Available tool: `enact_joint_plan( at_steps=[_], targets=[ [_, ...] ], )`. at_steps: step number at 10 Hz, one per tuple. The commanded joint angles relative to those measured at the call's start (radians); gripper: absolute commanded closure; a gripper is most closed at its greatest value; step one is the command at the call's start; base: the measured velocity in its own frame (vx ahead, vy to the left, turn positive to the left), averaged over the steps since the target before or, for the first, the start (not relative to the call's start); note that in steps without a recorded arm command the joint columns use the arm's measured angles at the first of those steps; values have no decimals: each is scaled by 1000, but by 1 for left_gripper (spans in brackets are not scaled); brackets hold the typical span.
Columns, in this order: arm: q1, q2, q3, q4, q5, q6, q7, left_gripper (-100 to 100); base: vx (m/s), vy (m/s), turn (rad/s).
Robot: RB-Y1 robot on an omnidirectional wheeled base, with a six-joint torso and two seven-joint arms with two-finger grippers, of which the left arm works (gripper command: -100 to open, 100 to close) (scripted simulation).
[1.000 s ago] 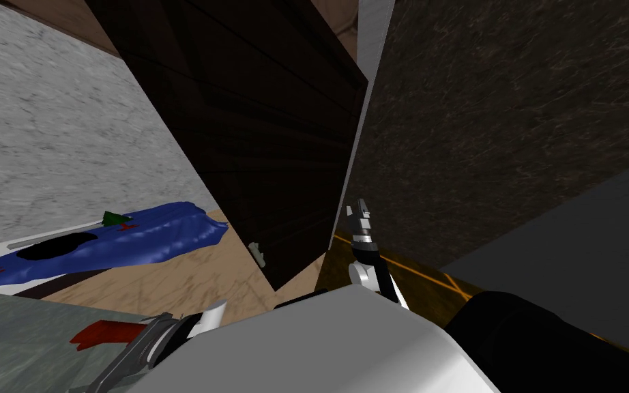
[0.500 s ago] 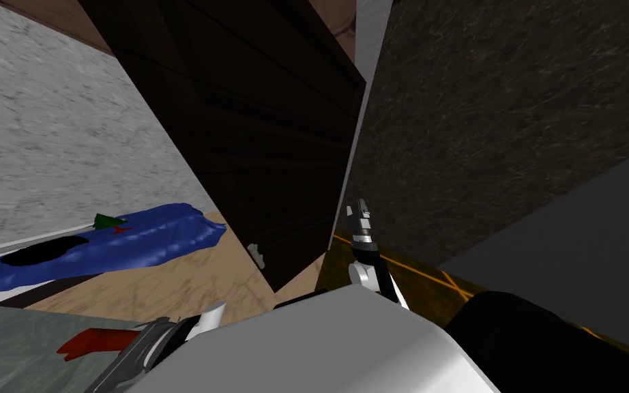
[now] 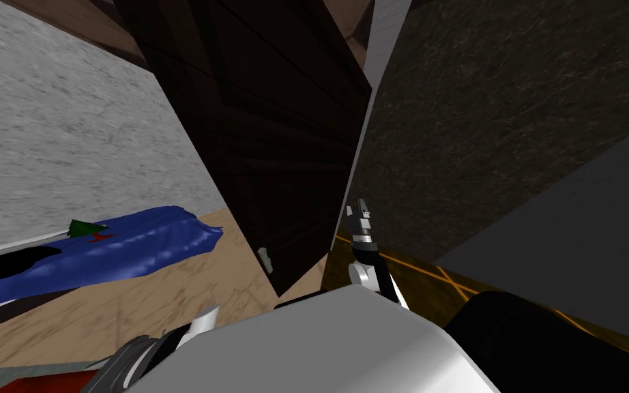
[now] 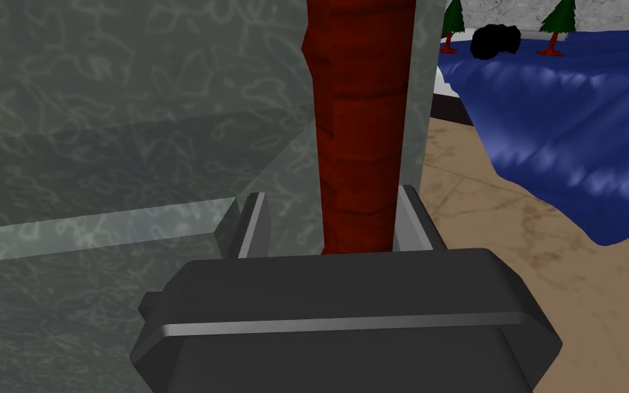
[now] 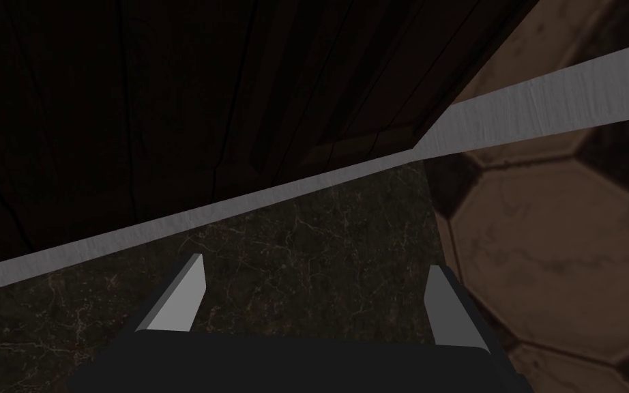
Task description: Push the door open
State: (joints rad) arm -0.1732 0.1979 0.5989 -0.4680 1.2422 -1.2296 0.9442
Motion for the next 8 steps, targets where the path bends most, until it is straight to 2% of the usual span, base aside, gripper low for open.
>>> enact_joint_plan(
  at_steps=[1, 2, 3, 4, 5, 6, 7, 8],
  targets=[
    [16, -8, 23, -28, 21, -12, -32, 100, 39, 78, -58],
    [16, -4, 44, -22, 44, -30, -38, 100, 43, 92, -116],
    [16, -2, 55, -19, 56, -40, -41, 100, 62, 116, -114],
    [16, -2, 55, -12, 56, -40, -41, 100, 42, 88, -1],
    [16, -2, 55, 26, 56, -40, -41, 100, 17, 42, -11],
    [15, -2, 55, 46, 56, -40, -41, 100, 4, 6, -30],
    [3, -2, 55, 103, 56, -40, -22, 100, -6, -4, 5],
    [16, -2, 55, 46, 56, -40, -41, 100, -8, -21, 19]
  ],
)
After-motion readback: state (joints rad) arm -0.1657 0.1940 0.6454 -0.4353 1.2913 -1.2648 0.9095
